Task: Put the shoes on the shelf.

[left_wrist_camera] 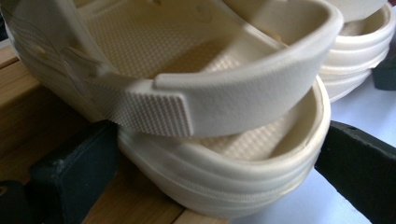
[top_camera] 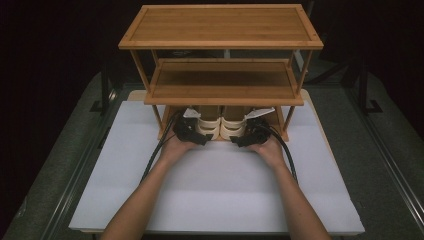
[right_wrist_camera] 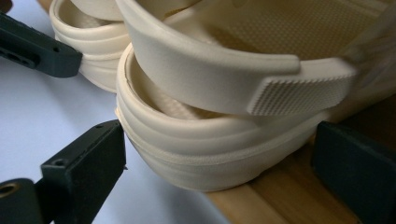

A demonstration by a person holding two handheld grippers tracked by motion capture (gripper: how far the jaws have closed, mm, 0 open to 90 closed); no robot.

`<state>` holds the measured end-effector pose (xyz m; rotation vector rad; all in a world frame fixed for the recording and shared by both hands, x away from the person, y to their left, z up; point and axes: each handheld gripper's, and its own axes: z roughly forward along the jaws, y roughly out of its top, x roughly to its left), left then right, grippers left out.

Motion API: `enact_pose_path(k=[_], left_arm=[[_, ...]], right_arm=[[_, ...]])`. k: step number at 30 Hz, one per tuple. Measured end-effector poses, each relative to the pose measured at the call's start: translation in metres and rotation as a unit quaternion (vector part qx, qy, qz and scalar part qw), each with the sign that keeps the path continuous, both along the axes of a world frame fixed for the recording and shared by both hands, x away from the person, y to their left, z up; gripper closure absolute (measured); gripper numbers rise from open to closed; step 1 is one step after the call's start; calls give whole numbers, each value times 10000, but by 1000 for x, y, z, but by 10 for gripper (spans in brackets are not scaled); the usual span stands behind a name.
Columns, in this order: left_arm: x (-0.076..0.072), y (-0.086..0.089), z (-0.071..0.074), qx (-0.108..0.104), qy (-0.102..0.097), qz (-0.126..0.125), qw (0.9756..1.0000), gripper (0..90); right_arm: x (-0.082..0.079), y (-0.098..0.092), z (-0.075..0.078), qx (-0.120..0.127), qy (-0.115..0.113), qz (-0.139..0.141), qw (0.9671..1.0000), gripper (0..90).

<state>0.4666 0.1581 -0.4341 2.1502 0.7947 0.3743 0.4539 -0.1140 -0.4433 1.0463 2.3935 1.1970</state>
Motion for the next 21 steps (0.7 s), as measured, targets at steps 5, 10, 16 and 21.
enact_pose_path(k=[5, 10, 16, 21], left_arm=[[5, -5, -1, 4, -16, 60, 10000, 5], [6, -7, -2, 25, -12, 96, 9999, 5], [1, -2, 5, 59, 69, 39, 10000, 20], [-11, 3, 15, 90, 129, -51, 9999, 20]], right_arm=[[5, -1, 0, -65, -24, -64, 10000, 49], [4, -3, 0, -35, -12, -161, 9999, 64], [-4, -6, 2, 25, 12, -116, 9999, 63], [-15, -10, 7, 10, 53, -240, 9997, 30]])
